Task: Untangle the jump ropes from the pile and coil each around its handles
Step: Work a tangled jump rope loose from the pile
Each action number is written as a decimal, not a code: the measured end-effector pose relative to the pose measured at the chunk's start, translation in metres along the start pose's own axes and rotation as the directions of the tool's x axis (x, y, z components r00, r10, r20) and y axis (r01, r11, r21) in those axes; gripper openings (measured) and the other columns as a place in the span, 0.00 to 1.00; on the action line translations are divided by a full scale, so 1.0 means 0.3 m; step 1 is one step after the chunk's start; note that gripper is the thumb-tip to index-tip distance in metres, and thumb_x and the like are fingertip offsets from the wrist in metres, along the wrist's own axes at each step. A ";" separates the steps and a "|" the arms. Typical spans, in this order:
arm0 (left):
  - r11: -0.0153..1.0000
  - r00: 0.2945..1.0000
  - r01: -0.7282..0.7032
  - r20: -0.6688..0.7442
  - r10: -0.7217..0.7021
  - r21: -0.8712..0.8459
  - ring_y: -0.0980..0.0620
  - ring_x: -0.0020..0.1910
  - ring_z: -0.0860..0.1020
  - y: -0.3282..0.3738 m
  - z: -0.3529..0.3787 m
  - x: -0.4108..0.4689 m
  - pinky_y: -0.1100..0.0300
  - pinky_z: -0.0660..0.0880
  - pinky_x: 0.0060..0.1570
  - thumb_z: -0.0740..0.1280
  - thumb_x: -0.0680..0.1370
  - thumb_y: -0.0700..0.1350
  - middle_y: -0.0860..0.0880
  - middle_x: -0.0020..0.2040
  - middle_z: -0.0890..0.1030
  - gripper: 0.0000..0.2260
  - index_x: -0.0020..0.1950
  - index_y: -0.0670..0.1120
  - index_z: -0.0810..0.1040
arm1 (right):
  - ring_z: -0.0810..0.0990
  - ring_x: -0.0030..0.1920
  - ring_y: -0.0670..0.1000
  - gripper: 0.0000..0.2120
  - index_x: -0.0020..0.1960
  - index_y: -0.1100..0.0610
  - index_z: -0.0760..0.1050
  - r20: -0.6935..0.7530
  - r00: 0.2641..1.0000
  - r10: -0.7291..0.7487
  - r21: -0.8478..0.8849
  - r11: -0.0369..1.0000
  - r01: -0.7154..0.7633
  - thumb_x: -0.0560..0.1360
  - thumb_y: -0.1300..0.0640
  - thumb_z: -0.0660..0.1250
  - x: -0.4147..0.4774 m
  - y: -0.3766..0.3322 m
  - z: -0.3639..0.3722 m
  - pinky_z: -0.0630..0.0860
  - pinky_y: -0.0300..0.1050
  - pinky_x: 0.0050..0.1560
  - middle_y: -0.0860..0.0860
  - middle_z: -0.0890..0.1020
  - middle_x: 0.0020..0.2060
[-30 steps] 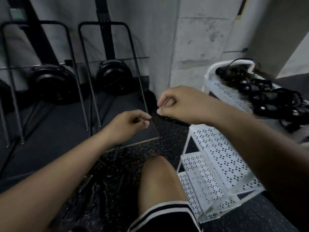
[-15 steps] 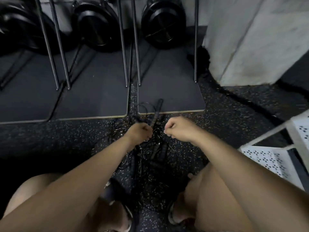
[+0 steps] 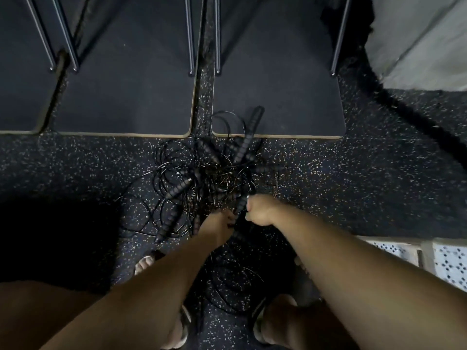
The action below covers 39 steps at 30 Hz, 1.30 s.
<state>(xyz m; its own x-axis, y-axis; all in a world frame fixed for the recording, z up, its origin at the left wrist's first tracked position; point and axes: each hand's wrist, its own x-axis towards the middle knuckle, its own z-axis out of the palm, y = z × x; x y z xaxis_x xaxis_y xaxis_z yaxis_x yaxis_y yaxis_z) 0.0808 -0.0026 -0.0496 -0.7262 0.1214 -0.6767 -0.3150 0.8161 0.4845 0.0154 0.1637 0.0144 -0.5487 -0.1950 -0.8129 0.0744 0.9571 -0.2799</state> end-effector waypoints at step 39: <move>0.964 0.955 -0.133 -0.231 0.187 0.231 0.46 0.64 0.74 -0.120 -0.152 0.058 0.49 0.75 0.64 0.66 0.84 0.55 0.51 0.62 0.78 0.12 0.64 0.54 0.82 | 0.71 0.29 0.52 0.04 0.47 0.57 0.75 0.216 0.975 0.042 0.021 0.999 -0.048 0.72 0.61 0.64 -0.148 -0.129 -0.261 0.66 0.42 0.29 0.54 0.79 0.37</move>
<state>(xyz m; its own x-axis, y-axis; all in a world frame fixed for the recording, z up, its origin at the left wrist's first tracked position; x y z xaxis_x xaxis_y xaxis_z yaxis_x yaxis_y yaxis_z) 0.0517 -0.0555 -0.0536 -0.8936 0.1377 -0.4272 -0.0660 0.9011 0.4285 -0.0282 0.1522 0.1012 -0.3522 -0.1962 -0.9151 0.1180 0.9607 -0.2513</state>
